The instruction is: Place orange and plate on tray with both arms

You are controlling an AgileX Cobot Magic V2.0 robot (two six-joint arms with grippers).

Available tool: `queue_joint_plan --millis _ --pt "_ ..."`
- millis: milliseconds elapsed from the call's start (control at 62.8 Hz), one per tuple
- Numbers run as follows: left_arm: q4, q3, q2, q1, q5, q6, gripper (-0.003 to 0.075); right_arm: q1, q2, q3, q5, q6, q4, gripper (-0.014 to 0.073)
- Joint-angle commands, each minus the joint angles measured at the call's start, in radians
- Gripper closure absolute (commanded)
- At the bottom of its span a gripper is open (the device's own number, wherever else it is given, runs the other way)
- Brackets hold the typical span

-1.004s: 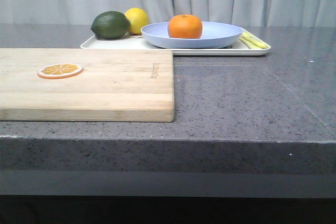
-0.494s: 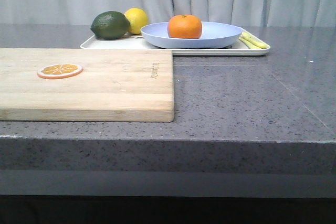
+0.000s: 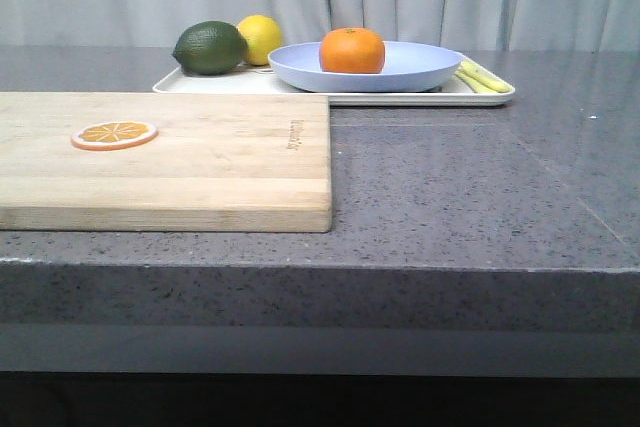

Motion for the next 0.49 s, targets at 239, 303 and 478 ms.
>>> queue_joint_plan --millis 239,303,478 --pt "0.0 0.027 -0.02 0.001 -0.079 -0.01 0.074 -0.013 -0.019 -0.024 -0.122 0.228 -0.141 0.0659" --pt "0.0 0.027 -0.02 0.001 -0.079 -0.01 0.074 -0.013 -0.019 -0.024 -0.123 0.26 -0.16 0.0659" --pt "0.0 0.027 -0.02 0.001 -0.079 -0.01 0.074 -0.013 -0.019 -0.024 -0.121 0.26 -0.158 0.0659"
